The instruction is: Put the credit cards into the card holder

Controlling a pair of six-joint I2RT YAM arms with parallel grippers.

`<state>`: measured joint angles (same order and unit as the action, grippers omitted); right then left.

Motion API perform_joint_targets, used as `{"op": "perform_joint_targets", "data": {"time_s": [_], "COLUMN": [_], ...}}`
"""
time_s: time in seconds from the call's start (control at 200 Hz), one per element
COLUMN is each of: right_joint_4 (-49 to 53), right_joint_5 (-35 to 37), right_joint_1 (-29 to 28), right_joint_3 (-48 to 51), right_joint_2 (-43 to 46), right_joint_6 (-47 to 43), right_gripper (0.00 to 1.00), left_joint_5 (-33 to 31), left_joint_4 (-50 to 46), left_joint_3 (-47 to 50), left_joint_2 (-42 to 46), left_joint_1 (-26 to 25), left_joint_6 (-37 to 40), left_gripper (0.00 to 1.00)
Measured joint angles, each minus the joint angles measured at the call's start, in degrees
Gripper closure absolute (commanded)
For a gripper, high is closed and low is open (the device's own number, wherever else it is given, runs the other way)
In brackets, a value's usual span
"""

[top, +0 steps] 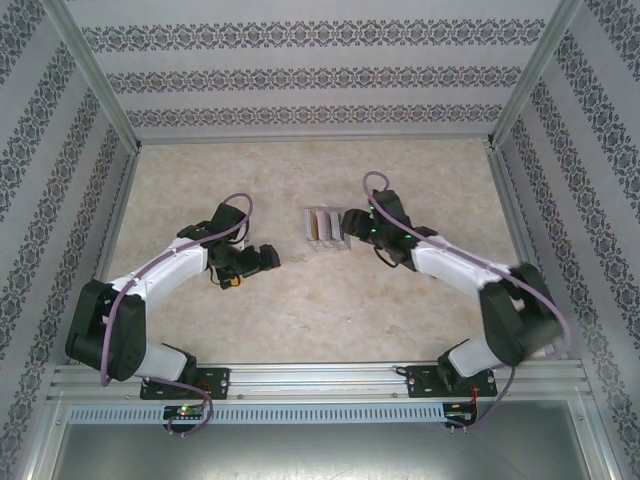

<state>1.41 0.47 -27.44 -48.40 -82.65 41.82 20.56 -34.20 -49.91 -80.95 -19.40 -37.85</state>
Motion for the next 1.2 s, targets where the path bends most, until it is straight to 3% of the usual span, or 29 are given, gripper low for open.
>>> {"op": "perform_joint_targets", "data": {"time_s": [0.16,0.24,0.375,0.485,0.669,0.839,1.199], "right_joint_4": [10.54,14.88,20.33,23.34,27.32,27.17,27.52], "right_joint_5": [9.05,11.58,8.61,3.50,-2.56,-5.99,-7.96], "right_joint_1": [3.34,6.60,19.63,28.22,34.18,36.44,37.86], "right_joint_3": [3.67,6.23,10.05,10.08,5.42,0.37,-13.05], "right_joint_2": [16.59,24.20,29.03,22.62,5.35,-3.43,-15.74], "right_joint_6": [-5.07,-6.91,-8.81,-10.05,-12.33,-15.26,-22.77], "right_gripper": [0.14,0.19,0.30,0.34,0.30,0.23,0.21], "left_joint_5": [-4.98,-7.23,-9.77,-10.12,-11.30,-13.86,-30.86], "left_joint_4": [9.38,15.72,27.28,35.87,41.24,44.15,43.95], "left_joint_3": [1.14,2.23,4.31,7.26,12.00,14.12,17.14], "left_joint_2": [1.49,1.68,-0.74,-3.48,-3.41,0.81,6.93], "left_joint_1": [-4.04,-7.19,-12.50,-14.27,-14.36,-14.36,-14.36], "left_joint_6": [3.69,5.64,9.97,12.46,14.10,14.34,13.44], "left_gripper": [0.00,0.00,0.00,0.00,0.00,0.00,0.00]}}
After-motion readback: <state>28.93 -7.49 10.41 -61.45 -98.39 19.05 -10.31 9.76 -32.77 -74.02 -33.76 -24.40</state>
